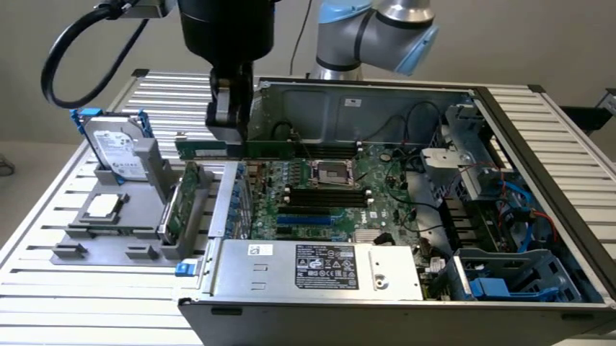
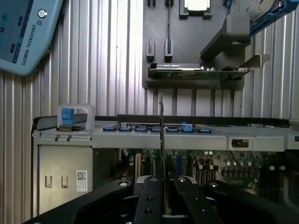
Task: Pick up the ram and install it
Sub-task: 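Pick up the ram and move it above insertion slot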
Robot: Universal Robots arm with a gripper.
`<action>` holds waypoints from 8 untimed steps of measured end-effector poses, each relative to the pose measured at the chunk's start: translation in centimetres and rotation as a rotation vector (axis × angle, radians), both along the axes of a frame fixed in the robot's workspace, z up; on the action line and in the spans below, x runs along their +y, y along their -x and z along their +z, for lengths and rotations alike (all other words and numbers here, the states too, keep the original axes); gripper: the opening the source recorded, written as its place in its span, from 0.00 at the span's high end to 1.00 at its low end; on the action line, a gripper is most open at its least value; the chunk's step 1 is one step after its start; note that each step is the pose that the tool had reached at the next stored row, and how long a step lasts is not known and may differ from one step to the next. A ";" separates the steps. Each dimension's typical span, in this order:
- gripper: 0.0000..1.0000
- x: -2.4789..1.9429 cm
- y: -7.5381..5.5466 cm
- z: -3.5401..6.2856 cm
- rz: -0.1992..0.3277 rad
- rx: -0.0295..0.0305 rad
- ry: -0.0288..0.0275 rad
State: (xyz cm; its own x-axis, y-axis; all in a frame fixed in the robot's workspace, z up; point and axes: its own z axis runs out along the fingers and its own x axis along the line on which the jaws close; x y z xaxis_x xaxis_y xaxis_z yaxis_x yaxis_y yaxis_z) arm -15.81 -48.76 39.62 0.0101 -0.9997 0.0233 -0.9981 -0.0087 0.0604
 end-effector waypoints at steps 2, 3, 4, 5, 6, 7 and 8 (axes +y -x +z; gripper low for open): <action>0.85 0.13 -0.6 0.00 -0.001 -0.0001 0.0004; 0.85 0.20 -0.9 0.00 -0.002 0.0000 0.0006; 0.85 0.27 -1.1 0.00 -0.003 0.0000 0.0008; 0.85 0.34 -1.3 0.00 -0.005 0.0000 0.0008; 0.85 0.40 -1.5 -0.01 -0.006 -0.0001 0.0008; 0.85 0.47 -1.8 0.00 -0.008 0.0000 0.0009; 0.85 0.56 -2.0 0.00 -0.008 0.0000 0.0010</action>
